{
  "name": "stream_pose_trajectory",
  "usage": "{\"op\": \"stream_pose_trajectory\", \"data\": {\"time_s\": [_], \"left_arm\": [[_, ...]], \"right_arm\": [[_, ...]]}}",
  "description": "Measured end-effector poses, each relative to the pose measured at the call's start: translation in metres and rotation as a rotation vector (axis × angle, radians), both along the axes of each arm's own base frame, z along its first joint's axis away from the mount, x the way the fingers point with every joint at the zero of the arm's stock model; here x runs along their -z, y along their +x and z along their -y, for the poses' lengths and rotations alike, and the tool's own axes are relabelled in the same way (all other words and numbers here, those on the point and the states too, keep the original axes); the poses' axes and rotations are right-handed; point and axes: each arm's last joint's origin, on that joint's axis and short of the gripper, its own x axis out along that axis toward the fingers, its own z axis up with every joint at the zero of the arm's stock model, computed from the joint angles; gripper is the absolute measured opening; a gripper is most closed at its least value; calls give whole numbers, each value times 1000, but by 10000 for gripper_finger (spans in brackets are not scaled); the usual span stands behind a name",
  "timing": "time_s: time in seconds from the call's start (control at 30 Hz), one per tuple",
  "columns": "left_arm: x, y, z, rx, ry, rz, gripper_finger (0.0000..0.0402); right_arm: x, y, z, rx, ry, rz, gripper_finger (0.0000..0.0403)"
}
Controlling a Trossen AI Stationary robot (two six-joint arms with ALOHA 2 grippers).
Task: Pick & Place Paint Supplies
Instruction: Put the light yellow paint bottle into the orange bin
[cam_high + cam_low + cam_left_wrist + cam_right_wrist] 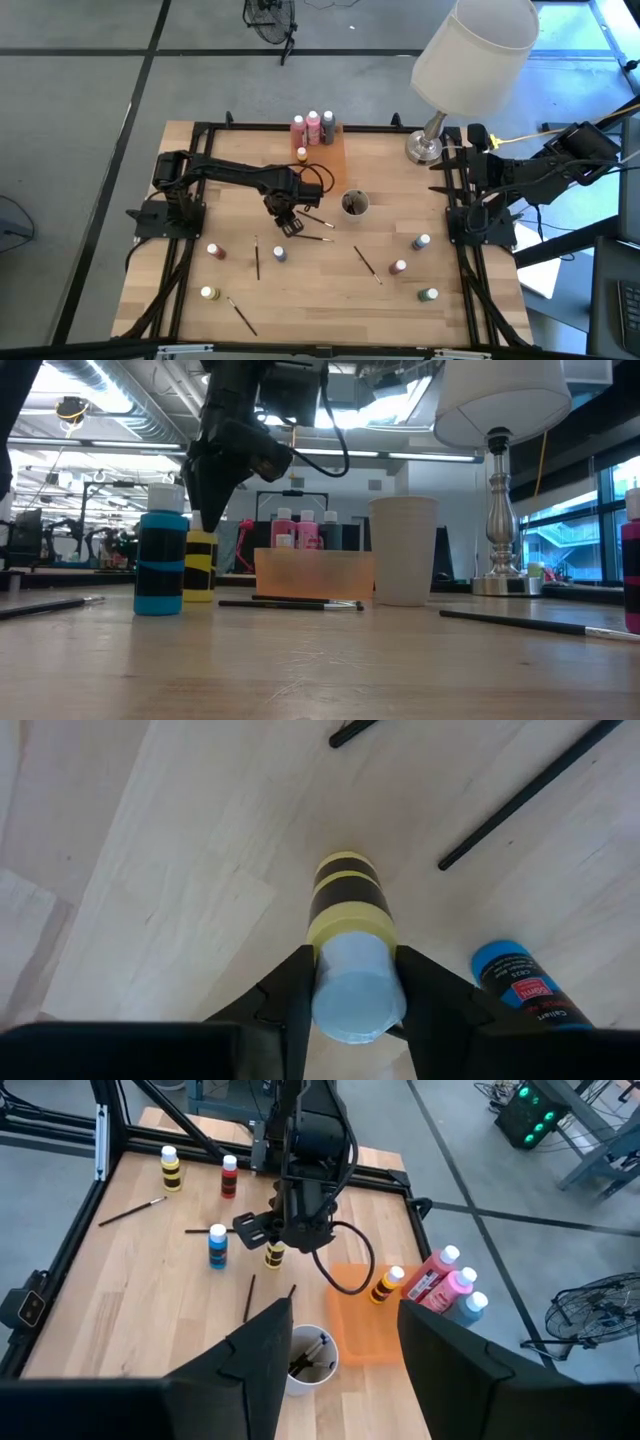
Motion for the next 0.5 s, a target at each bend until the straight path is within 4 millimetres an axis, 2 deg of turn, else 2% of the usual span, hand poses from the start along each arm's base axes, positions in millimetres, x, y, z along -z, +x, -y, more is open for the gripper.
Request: {"op": "stream_pose_trajectory", "data": {"time_s": [0.33,0.5], "left_arm": [[-10,-7,-7,31,-1,-1,118],[-25,-7,-7,48,-6,2,118]], "right_arm": [[0,0,0,-1,-2,0,187],[0,0,0,2,4,1,187]]}}
